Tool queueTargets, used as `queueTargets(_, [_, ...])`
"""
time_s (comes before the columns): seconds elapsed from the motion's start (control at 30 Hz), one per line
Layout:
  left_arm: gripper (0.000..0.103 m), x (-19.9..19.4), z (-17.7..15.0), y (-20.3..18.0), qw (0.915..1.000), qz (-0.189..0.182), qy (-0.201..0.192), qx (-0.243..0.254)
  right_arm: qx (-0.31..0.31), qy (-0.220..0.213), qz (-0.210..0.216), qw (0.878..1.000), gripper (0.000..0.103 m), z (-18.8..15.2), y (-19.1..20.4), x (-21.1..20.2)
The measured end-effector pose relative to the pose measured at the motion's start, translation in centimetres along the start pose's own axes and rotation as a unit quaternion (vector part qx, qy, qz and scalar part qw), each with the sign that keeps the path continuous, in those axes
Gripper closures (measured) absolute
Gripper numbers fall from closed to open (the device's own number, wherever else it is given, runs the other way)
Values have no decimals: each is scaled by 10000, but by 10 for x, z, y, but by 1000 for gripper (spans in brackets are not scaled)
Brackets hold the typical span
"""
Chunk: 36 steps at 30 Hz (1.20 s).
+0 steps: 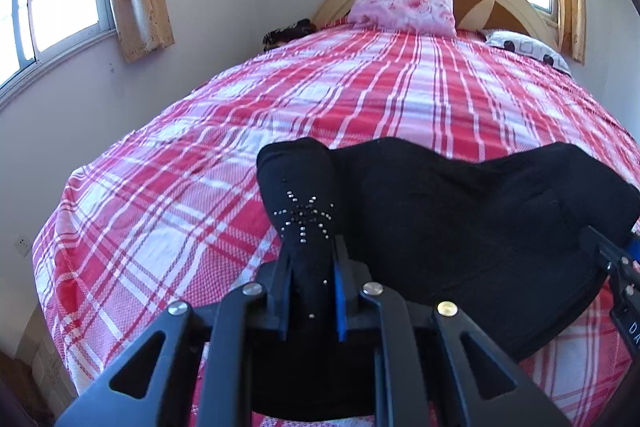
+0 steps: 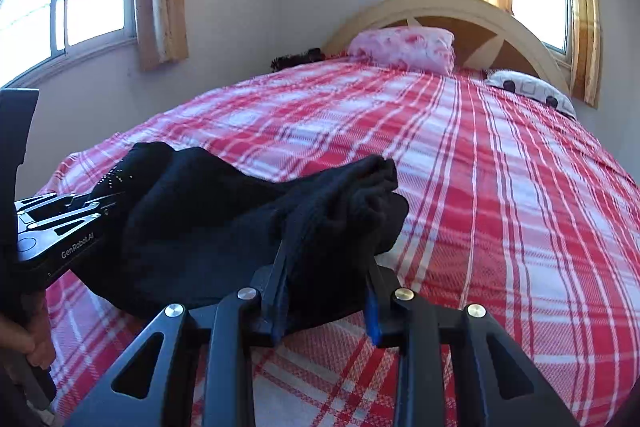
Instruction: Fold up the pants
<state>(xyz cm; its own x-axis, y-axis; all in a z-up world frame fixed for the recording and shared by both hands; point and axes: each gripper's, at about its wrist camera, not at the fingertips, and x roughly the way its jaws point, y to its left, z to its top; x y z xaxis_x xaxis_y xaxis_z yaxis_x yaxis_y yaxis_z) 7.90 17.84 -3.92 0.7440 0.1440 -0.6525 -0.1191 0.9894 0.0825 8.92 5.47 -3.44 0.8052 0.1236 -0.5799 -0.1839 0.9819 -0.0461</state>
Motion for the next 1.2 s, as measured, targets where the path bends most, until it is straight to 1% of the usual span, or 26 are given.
queueTargets(0.07, [86, 3, -3, 0, 10000, 22, 36, 30, 31, 87, 10, 10000, 71, -6, -4, 5])
queueTargets(0.27, [85, 6, -4, -3, 9996, 93, 122, 224, 15, 183, 38, 9998, 71, -10, -5, 10])
queueTargets(0.37, [78, 8, -5, -3, 9991, 170, 224, 315, 76, 301, 85, 9995, 71, -12, -8, 14])
queueTargets(0.4, [75, 9, -5, -2, 9990, 190, 242, 333, 104, 322, 107, 9994, 71, -13, -9, 14])
queueTargets(0.43, [69, 9, -6, -1, 9987, 234, 266, 364, 147, 361, 138, 9991, 71, -13, -11, 15])
queueTargets(0.47, [66, 8, -6, 0, 9983, 292, 277, 410, 173, 402, 162, 9989, 69, -13, -12, 17])
queueTargets(0.5, [57, 7, -7, 1, 9976, 387, 290, 488, 216, 480, 205, 9984, 68, -14, -14, 18])
queueTargets(0.53, [43, 5, -8, 2, 9970, 467, 288, 541, 252, 523, 229, 9981, 65, -14, -16, 19])
queueTargets(0.57, [36, 2, -9, 6, 9961, 585, 269, 603, 319, 585, 276, 9974, 60, -16, -18, 19])
queueTargets(0.6, [22, 0, -10, 10, 9954, 661, 262, 637, 404, 651, 322, 9965, 57, -17, -21, 19])
queueTargets(0.63, [11, -2, -11, 16, 9950, 707, 275, 650, 522, 711, 374, 9954, 51, -18, -25, 19])
queueTargets(0.67, [8, -5, -12, 22, 9949, 719, 300, 637, 699, 776, 438, 9936, 47, -20, -32, 17])
queueTargets(0.73, [2, -10, -15, 43, 9965, 612, 372, 440, 1028, 813, 579, 9897, 43, -23, -44, 11])
queueTargets(0.77, [2, -12, -16, 56, 9974, 522, 429, 261, 1196, 781, 673, 9875, 42, -27, -50, 5])
queueTargets(0.8, [2, -14, -18, 67, 9973, 548, 479, 94, 1296, 755, 708, 9862, 42, -29, -55, 0])
queueTargets(0.83, [2, -16, -18, 80, 9965, 670, 503, -65, 1334, 744, 658, 9861, 42, -30, -57, -3])
queueTargets(0.87, [3, -17, -18, 85, 9957, 775, 499, -126, 1381, 697, 595, 9862, 42, -32, -60, -8])
queueTargets(0.9, [3, -20, -17, 92, 9941, 960, 458, -195, 1443, 636, 586, 9857, 42, -32, -63, -13])
queueTargets(0.93, [4, -24, -16, 96, 9935, 1039, 391, -232, 1508, 570, 525, 9855, 42, -32, -65, -18])
queueTargets(0.97, [5, -27, -14, 97, 9936, 1050, 324, -268, 1533, 451, 358, 9865, 42, -31, -66, -26])
queueTargets(1.03, [9, -37, -7, 95, 9950, 927, 145, -351, 1505, 125, 107, 9885, 42, -26, -66, -39])
queueTargets(1.07, [10, -44, -1, 90, 9965, 751, -8, -380, 1452, -94, 3, 9894, 48, -21, -65, -48])
queueTargets(1.1, [11, -48, 3, 85, 9973, 615, -131, -383, 1376, -252, -35, 9902, 60, -17, -63, -54])
queueTargets(1.13, [11, -51, 7, 79, 9977, 505, -227, -378, 1285, -323, -37, 9912, 86, -12, -60, -57])
queueTargets(1.17, [11, -52, 11, 71, 9981, 374, -313, -365, 1156, -323, -18, 9928, 94, -6, -55, -58])
queueTargets(1.2, [12, -51, 15, 60, 9987, 227, -327, -325, 1056, -286, 44, 9940, 94, 0, -50, -57])
